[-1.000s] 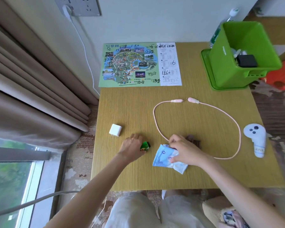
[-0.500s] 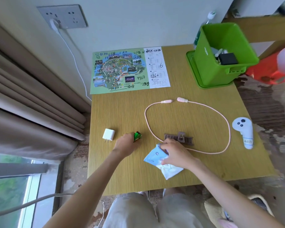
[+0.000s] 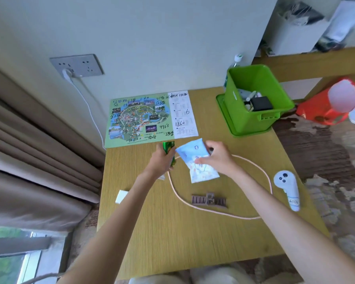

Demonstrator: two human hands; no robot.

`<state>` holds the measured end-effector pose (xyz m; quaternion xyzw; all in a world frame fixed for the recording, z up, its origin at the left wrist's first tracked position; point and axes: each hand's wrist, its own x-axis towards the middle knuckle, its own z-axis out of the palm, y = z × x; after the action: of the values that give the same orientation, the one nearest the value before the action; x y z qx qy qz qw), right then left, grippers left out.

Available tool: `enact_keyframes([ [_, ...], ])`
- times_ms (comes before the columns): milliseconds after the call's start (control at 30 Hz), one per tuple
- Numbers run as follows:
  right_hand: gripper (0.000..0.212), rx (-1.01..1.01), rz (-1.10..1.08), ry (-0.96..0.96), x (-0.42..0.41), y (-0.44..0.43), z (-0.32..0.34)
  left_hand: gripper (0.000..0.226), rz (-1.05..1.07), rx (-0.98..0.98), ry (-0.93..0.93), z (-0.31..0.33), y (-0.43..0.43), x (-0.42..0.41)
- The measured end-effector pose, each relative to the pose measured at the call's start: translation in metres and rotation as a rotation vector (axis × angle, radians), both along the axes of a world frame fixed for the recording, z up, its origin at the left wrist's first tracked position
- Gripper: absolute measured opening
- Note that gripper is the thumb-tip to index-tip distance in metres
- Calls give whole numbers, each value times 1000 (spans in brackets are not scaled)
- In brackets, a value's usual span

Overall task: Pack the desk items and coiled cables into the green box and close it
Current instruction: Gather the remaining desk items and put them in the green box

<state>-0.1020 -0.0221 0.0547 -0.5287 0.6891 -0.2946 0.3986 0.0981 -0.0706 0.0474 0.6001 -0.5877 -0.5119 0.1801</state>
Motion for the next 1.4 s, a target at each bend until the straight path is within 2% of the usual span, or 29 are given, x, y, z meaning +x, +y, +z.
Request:
enact_keyframes([
  [133,36,-90,-184,-58,-59,-40,52,22,15,-2,179,42,-35,-53],
  [333,29,-207,-353,-152,-155,-89,101,15,-26,-4,282,99,-91,-142],
  [467,33,-227,-495,-132,-211,-128,101,7,-24,-40,344,114,-125,-192],
  [567,30,-199,-558,-79,-244,-163,90,4,-18,-44,323,110,-151,-219],
  [700,22,-149,-694,-11,-261,-207,66,10,50,4,329,93,-181,-244],
  [867,22,-99,-908,-189,-251,-248,24,11,142,33,294,67,-205,-262],
  [1000,50,30,-1147,-546,-245,-266,-9,14,164,3,267,56,-215,-268],
  [1100,46,116,-1104,-628,-244,-265,-21,13,176,-13,253,52,-220,-272],
  [1233,30,20,-979,-641,-259,-254,-4,14,191,-39,224,52,-224,-281],
  [1300,19,-34,-854,-465,-272,-244,10,14,189,-47,228,54,-225,-286],
  [1400,14,-35,-594,-45,-288,-223,28,11,136,-63,252,57,-224,-297],
])
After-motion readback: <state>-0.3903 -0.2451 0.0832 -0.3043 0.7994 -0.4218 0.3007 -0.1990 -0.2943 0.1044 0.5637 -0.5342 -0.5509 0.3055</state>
